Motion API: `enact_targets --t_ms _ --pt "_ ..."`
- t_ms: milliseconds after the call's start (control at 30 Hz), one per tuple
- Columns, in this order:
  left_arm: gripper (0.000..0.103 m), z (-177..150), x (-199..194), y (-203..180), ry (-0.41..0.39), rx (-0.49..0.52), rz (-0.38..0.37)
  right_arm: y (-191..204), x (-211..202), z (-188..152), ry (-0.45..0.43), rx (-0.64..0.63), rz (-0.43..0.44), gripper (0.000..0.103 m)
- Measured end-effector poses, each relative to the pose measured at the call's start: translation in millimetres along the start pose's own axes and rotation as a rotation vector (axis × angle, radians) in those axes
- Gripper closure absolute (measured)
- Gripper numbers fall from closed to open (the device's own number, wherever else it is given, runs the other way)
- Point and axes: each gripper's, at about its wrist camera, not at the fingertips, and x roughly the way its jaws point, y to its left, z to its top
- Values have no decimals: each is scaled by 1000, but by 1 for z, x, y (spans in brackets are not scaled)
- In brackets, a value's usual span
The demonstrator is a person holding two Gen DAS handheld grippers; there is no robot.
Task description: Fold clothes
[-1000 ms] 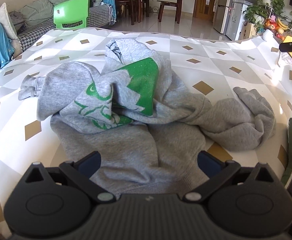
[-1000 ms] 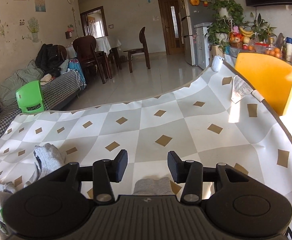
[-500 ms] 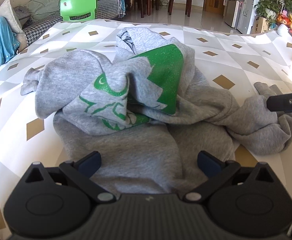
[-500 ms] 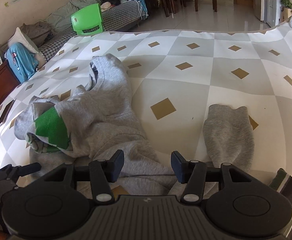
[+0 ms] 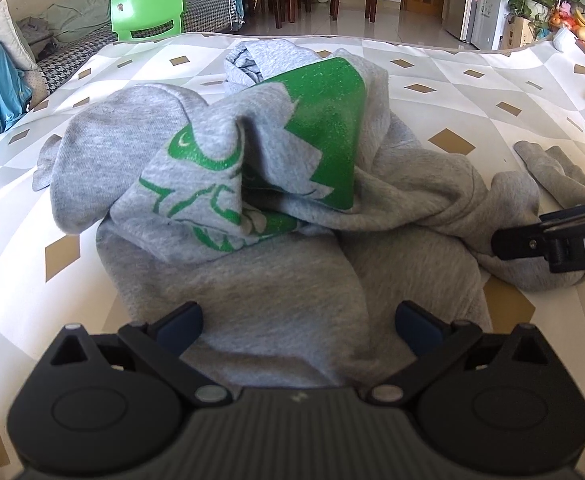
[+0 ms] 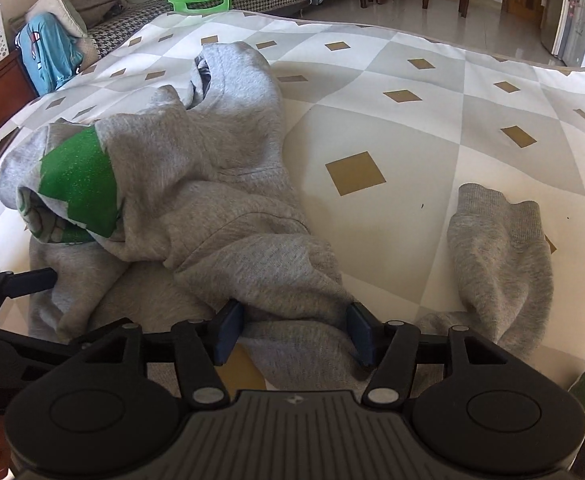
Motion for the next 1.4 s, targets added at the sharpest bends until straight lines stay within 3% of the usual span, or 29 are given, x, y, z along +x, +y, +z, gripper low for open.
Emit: enact_targets --t_ms 233,500,933,1233,1400 --pt "0 -3 1 -1 9 14 1 -9 11 17 20 46 -37 56" --pt "0 -5 -1 0 46 2 -24 -41 29 42 8 135 -73 56" --pt "0 -26 -20 0 94 83 -109 -70 52 70 -59 197 -165 51" --pt "0 -49 -34 3 129 152 -164 -57 46 73 -36 92 -202 48" --pt "0 -48 -40 13 121 153 -182 -50 27 70 -33 65 -179 48"
